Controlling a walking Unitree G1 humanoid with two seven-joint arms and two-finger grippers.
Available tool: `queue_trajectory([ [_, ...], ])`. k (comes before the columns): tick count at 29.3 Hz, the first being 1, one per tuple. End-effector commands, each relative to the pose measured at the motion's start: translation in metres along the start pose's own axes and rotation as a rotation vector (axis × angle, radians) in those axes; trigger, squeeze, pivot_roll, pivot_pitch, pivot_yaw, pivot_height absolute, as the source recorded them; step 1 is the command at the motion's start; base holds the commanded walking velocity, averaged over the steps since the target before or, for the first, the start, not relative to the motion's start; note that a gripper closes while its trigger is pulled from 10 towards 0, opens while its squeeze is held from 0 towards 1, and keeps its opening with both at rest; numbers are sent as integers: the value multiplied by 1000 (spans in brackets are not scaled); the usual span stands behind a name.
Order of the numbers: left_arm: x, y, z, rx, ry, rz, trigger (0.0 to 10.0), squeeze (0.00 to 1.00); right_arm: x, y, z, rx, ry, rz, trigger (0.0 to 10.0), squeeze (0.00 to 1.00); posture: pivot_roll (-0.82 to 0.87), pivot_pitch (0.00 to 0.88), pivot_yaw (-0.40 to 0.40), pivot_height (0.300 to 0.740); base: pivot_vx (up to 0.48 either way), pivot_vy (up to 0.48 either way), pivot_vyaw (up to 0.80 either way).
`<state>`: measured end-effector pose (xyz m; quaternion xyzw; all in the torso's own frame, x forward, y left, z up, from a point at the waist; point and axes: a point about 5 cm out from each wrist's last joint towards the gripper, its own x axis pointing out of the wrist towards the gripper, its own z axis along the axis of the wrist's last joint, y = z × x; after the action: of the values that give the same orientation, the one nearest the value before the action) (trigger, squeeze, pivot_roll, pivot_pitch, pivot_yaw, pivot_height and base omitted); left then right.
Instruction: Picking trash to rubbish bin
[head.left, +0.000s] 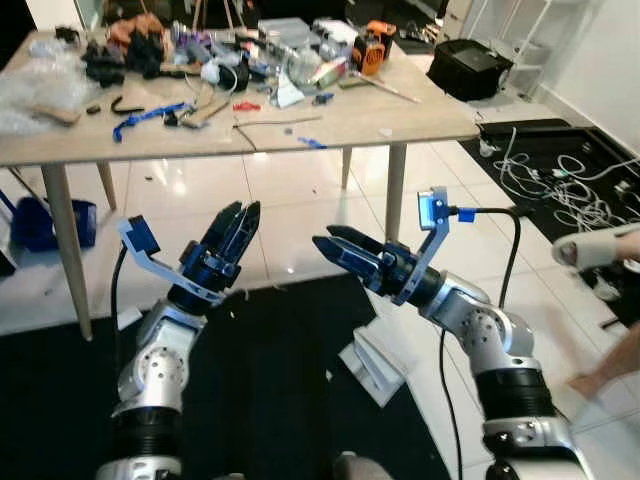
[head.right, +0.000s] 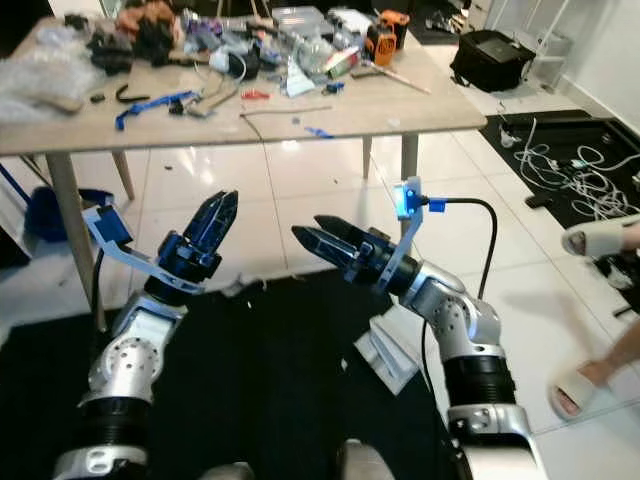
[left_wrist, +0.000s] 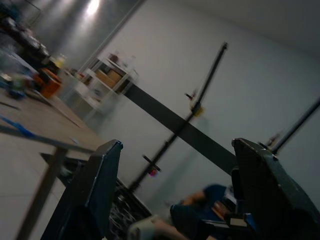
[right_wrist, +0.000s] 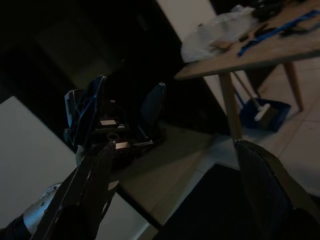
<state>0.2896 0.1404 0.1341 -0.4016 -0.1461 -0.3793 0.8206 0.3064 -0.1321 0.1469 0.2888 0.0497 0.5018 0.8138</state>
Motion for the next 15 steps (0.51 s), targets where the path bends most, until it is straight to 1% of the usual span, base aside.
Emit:
queue_trajectory([
  [1,-2,0,1,7,-2,1,10000,0,5,4,1,-9,-1,31,10000,0,4,0,-57,740,480,0,781],
  [4,-3,0,1,7,-1,1,10000,0,6,3,1,-1,-7,22,10000,0,5,0,-58,740,480,0,712],
  [15,-2,1,0,6,-1,-1,10000,0,5,1,1,10,-8,18,10000,0,4,0,-56,740,480,0,0],
])
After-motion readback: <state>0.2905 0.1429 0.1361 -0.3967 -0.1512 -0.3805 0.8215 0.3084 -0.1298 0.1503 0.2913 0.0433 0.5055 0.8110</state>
